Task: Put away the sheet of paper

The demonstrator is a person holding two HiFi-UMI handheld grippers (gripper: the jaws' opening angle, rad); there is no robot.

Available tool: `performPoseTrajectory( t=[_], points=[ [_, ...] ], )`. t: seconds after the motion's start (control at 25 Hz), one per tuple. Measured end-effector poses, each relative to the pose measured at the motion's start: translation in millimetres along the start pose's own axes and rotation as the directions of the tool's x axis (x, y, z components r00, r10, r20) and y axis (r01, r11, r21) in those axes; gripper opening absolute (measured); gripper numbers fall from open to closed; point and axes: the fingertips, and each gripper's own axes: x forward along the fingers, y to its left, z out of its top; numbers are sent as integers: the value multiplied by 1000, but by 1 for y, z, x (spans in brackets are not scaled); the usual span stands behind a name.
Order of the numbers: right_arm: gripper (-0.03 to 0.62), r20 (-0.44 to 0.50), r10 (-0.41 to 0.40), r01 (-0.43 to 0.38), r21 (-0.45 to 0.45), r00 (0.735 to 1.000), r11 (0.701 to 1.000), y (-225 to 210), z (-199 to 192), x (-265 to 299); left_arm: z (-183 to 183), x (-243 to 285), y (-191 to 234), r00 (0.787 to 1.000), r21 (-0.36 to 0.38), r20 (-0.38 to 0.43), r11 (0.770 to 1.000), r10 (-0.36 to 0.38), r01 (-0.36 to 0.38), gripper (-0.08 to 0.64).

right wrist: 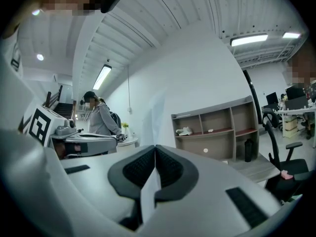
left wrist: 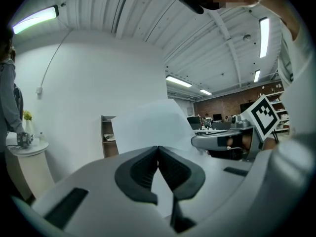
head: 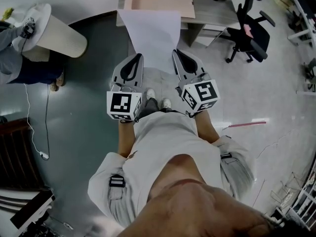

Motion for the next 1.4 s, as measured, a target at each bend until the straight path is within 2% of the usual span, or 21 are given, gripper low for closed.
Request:
performPoseTrajectory(
  t=[0.28,0.68,1.4],
  points=[
    [20,-18,-5,5,3,1000,1000,-8,-4,27,-5,18,21,1000,-7,-4,1000,2,-2,21],
    [20,-18,-29,29,-7,999,1000,-24,5,92,0,61,75,1000,-4,2,1000,-20,20,21],
    [20,-2,-117,116,-39,993,992,-42,21,184,5,127,156,993,-1,37,994,-109,110,21]
  ],
)
